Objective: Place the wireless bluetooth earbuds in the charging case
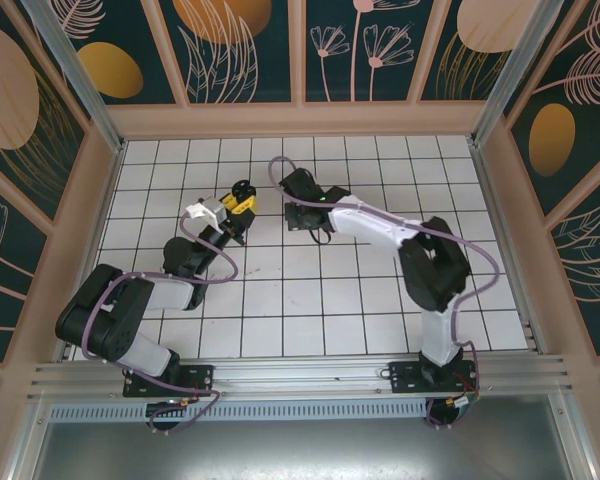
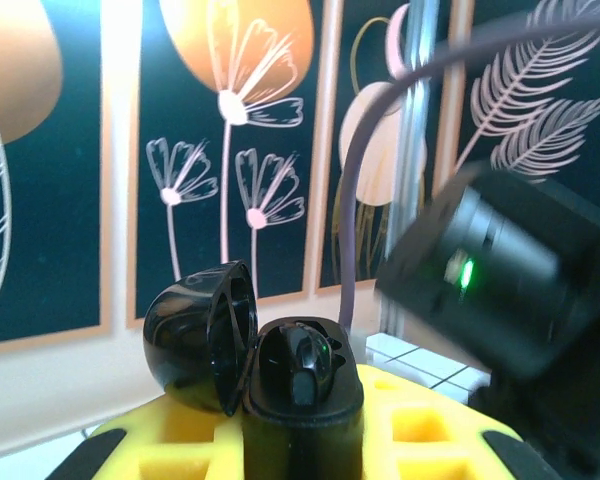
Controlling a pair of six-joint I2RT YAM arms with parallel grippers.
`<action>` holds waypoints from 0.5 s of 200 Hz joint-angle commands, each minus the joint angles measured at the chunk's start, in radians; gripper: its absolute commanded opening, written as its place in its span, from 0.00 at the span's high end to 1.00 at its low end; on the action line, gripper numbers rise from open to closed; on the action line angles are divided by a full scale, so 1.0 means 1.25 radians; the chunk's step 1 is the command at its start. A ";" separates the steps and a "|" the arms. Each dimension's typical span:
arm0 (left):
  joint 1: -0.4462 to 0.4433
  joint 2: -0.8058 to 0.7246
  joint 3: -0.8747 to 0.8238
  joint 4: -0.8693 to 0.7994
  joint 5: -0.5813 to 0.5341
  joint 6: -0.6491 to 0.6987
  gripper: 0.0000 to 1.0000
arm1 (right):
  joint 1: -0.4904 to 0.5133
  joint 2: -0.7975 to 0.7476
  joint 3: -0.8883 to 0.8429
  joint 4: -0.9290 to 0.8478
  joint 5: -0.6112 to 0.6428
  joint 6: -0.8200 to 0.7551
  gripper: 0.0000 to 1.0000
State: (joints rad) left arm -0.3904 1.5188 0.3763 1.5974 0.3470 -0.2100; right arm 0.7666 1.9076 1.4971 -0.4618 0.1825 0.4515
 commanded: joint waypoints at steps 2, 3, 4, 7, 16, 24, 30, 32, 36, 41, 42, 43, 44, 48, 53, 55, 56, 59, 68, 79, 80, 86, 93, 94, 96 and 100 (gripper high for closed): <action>0.007 -0.019 0.023 0.087 0.091 0.025 1.00 | -0.013 -0.106 -0.028 0.061 0.004 -0.009 0.85; 0.007 -0.018 0.024 0.087 0.094 0.025 1.00 | -0.013 -0.110 -0.028 0.062 0.004 -0.010 0.85; 0.006 -0.018 0.024 0.087 0.097 0.026 1.00 | -0.014 -0.114 -0.029 0.064 0.004 -0.010 0.85; 0.007 -0.017 0.025 0.086 0.105 0.027 1.00 | -0.014 -0.126 -0.031 0.068 0.003 -0.012 0.85; 0.007 -0.016 0.028 0.084 0.129 0.032 1.00 | -0.017 -0.158 -0.039 0.083 0.000 -0.021 0.85; 0.007 -0.015 0.030 0.080 0.144 0.035 1.00 | -0.017 -0.187 -0.044 0.098 0.001 -0.031 0.85; 0.006 -0.015 0.033 0.077 0.153 0.038 1.00 | -0.018 -0.209 -0.047 0.108 0.001 -0.038 0.85; 0.005 -0.014 0.033 0.076 0.156 0.038 1.00 | -0.019 -0.216 -0.049 0.112 0.001 -0.042 0.85; 0.006 -0.014 0.034 0.074 0.162 0.039 1.00 | -0.018 -0.230 -0.052 0.120 -0.001 -0.049 0.85; 0.005 -0.013 0.036 0.072 0.173 0.041 1.00 | -0.018 -0.247 -0.056 0.132 -0.004 -0.056 0.85; 0.005 -0.013 0.036 0.071 0.175 0.041 1.00 | -0.018 -0.250 -0.058 0.134 -0.005 -0.057 0.85; 0.006 -0.013 0.037 0.070 0.176 0.042 1.00 | -0.018 -0.253 -0.059 0.136 -0.006 -0.058 0.85; 0.006 -0.012 0.037 0.069 0.177 0.043 1.00 | -0.019 -0.256 -0.060 0.139 -0.006 -0.059 0.85; 0.005 -0.011 0.039 0.067 0.184 0.045 1.00 | -0.018 -0.271 -0.063 0.149 -0.010 -0.065 0.85; 0.004 -0.009 0.041 0.064 0.192 0.048 1.00 | -0.018 -0.287 -0.070 0.163 -0.018 -0.072 0.85; 0.004 -0.008 0.041 0.063 0.195 0.049 1.00 | -0.017 -0.294 -0.072 0.168 -0.020 -0.075 0.85; 0.004 -0.008 0.041 0.063 0.196 0.049 1.00 | -0.018 -0.298 -0.074 0.171 -0.022 -0.076 0.85; 0.003 -0.006 0.042 0.060 0.201 0.050 1.00 | -0.017 -0.307 -0.079 0.181 -0.028 -0.081 0.85; 0.001 -0.001 0.046 0.058 0.215 0.054 1.00 | -0.017 -0.335 -0.094 0.209 -0.043 -0.090 0.85; -0.003 0.007 0.051 0.060 0.233 0.057 1.00 | -0.017 -0.367 -0.115 0.246 -0.067 -0.101 0.85; -0.004 0.008 0.052 0.060 0.235 0.057 1.00 | -0.018 -0.370 -0.117 0.249 -0.070 -0.102 0.85; -0.007 0.013 0.056 0.058 0.243 0.057 1.00 | -0.017 -0.387 -0.130 0.270 -0.085 -0.105 0.85; -0.010 0.020 0.065 0.055 0.253 0.055 1.00 | -0.017 -0.404 -0.144 0.294 -0.102 -0.106 0.85; -0.010 0.021 0.066 0.055 0.255 0.055 1.00 | -0.017 -0.407 -0.146 0.297 -0.105 -0.107 0.85; -0.012 0.023 0.067 0.055 0.257 0.055 1.00 | -0.017 -0.411 -0.150 0.304 -0.110 -0.108 0.85; -0.015 0.027 0.072 0.053 0.262 0.055 1.00 | -0.016 -0.420 -0.160 0.319 -0.122 -0.110 0.84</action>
State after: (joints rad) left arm -0.3946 1.5246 0.4217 1.5982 0.5945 -0.1604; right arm 0.7456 1.4536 1.3552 -0.2092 0.1207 0.3576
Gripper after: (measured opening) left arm 0.219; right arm 0.155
